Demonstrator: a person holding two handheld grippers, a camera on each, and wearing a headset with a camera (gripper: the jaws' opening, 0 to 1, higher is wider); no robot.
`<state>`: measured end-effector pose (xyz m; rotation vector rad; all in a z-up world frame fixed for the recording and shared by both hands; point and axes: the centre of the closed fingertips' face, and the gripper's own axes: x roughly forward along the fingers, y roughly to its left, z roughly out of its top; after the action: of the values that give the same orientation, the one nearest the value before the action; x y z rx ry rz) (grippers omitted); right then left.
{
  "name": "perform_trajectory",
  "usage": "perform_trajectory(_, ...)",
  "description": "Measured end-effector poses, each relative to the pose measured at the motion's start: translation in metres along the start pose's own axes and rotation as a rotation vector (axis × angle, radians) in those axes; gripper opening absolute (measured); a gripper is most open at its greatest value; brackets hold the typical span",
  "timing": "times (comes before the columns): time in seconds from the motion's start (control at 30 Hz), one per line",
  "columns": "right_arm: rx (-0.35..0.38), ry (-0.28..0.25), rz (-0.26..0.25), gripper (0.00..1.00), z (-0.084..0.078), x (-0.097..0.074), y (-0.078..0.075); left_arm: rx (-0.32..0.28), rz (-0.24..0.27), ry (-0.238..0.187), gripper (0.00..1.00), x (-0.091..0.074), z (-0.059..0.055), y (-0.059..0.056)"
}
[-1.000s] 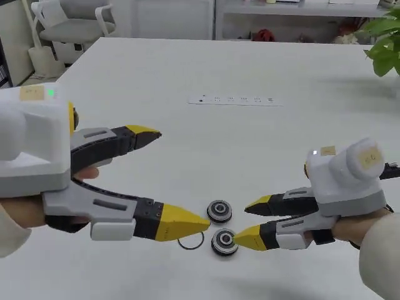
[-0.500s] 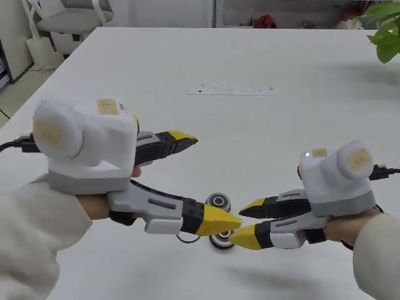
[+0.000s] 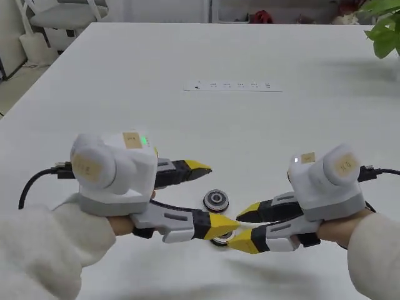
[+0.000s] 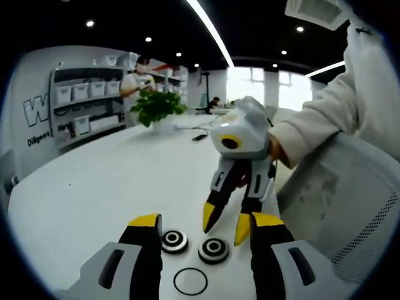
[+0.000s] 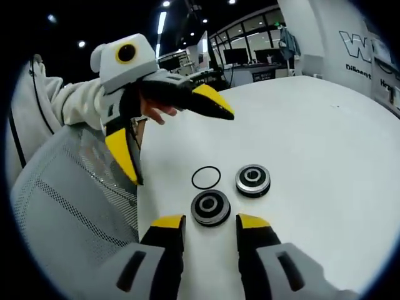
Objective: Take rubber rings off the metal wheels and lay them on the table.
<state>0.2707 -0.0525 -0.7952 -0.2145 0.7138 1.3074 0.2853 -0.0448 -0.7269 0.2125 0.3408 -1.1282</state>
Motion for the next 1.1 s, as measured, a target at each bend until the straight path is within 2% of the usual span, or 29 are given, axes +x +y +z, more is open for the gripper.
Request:
perform_trajectory(0.2,-0.021,0.012,-0.001,0.26,-0.002,0.002,0.001,-0.054,0.007,-0.001,0.41,0.004,-0.014,0.002)
perform_trajectory(0.37,-0.028,0.014,-0.004,0.23,-0.004,0.003,0.001,-0.052,0.005,0.022,0.36,0.010,-0.025,-0.001)
perform_trajectory(0.53,-0.044,0.018,-0.005,0.20,-0.006,0.004,0.001,-0.037,-0.012,0.062,0.31,0.016,-0.037,-0.008)
perform_trajectory(0.67,-0.045,0.013,-0.008,0.19,-0.005,0.004,0.000,-0.027,-0.025,0.078,0.27,0.019,-0.041,-0.012)
perform_trajectory(0.93,-0.058,0.015,-0.010,0.18,-0.006,0.004,0.000,-0.036,0.001,0.101,0.20,0.021,-0.052,-0.006)
perform_trajectory(1.1,-0.069,0.023,-0.016,0.17,-0.007,0.004,-0.001,-0.029,-0.006,0.106,0.17,0.022,-0.055,-0.007)
